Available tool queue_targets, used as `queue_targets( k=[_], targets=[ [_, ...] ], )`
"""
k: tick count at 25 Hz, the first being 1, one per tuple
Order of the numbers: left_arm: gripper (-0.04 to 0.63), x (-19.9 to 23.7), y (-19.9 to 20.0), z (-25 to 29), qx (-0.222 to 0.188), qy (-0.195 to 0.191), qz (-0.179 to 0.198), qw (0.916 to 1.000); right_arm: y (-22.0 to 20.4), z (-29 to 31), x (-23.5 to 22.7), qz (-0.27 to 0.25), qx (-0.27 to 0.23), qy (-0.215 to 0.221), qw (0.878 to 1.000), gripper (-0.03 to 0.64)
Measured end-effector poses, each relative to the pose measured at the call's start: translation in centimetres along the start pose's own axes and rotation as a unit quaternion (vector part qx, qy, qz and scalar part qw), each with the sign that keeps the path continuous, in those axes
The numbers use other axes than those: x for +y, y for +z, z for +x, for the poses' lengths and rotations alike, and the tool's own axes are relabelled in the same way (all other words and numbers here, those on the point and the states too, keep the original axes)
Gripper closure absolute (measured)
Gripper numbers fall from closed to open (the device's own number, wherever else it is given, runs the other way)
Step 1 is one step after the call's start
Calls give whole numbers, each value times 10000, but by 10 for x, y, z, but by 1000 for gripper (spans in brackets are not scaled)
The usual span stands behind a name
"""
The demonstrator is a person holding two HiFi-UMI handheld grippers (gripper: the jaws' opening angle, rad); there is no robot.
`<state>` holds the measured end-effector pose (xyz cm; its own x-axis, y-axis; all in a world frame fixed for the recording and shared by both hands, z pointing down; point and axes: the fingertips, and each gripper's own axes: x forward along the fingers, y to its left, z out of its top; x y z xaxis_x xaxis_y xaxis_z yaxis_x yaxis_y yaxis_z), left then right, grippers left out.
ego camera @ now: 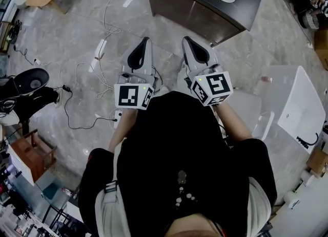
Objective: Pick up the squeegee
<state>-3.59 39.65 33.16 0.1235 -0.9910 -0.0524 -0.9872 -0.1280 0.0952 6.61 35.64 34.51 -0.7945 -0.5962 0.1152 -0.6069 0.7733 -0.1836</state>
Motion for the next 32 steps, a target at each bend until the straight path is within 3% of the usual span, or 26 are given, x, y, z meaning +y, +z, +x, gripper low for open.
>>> queue_targets(
  k=[14, 32],
  targets=[
    [594, 21, -6, 99, 60, 260, 19, 9996, 13, 72, -80, 115, 170, 228, 9995, 615],
    [594, 27, -4, 214, -81, 1029, 100, 9946, 51, 142, -186, 29, 129, 865, 9962, 615]
  ],
)
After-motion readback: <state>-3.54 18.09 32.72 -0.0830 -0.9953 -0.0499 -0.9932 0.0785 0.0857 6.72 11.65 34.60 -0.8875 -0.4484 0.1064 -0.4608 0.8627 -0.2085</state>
